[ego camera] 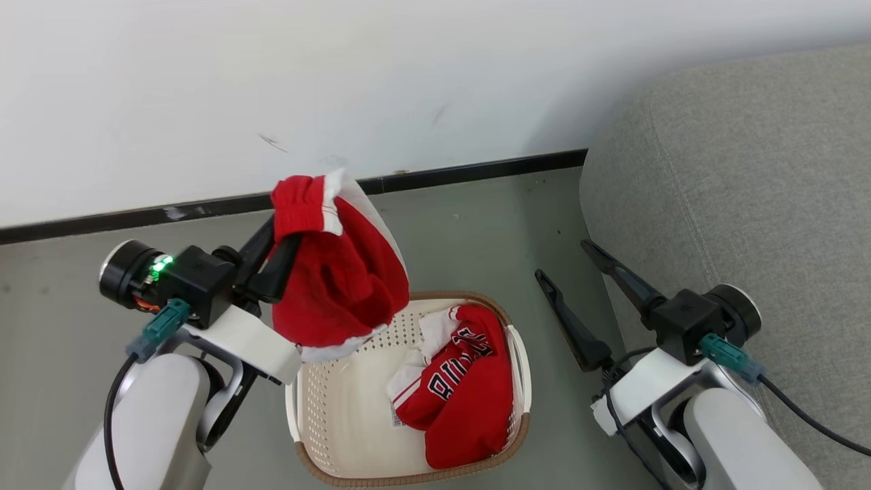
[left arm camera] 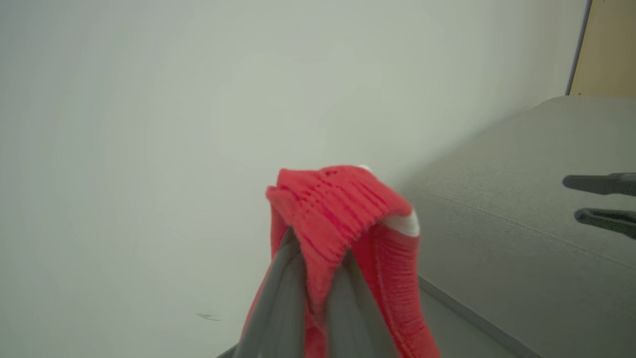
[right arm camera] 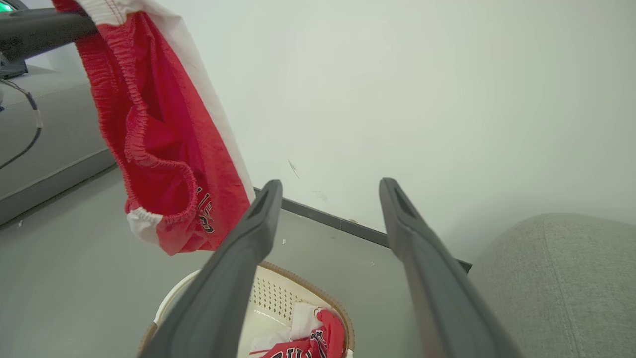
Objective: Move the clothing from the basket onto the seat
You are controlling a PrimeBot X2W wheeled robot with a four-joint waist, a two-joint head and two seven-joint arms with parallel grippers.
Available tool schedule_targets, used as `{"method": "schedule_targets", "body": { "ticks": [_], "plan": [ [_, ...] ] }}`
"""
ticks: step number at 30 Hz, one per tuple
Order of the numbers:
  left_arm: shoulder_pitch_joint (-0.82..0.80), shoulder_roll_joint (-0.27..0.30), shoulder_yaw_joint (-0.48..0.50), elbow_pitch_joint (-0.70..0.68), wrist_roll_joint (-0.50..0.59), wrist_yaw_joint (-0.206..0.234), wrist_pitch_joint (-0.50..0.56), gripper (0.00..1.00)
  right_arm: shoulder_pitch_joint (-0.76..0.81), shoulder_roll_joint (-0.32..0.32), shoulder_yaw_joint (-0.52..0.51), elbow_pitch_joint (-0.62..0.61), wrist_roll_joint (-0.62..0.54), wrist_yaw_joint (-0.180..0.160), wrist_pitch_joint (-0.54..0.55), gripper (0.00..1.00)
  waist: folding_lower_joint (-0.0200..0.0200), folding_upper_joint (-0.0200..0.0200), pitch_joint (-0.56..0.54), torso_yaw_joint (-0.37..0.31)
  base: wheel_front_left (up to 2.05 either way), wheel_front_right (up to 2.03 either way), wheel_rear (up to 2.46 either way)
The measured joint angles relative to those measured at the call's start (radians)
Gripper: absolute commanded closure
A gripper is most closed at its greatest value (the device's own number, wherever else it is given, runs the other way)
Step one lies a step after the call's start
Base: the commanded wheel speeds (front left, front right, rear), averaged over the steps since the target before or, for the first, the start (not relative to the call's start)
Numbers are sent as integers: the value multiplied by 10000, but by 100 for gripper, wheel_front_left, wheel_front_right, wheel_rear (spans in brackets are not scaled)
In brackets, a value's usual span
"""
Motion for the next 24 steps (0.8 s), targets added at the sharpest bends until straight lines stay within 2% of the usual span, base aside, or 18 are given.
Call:
{"method": "schedule_targets", "body": {
  "ticks": [10, 24],
  "plan": [
    [0, -81, -899, -732, -474, -209, 767, 100, 450, -520, 826, 253, 813, 0, 0, 0, -1, 0, -918, 338, 0, 0, 0],
    [0, -188, -1908, -1465, -989, -257, 1513, 100, 441, -1733, 2694, 303, 2123, 0, 2, 0, -1, 0, -1899, 683, 0, 0, 0]
  ]
}}
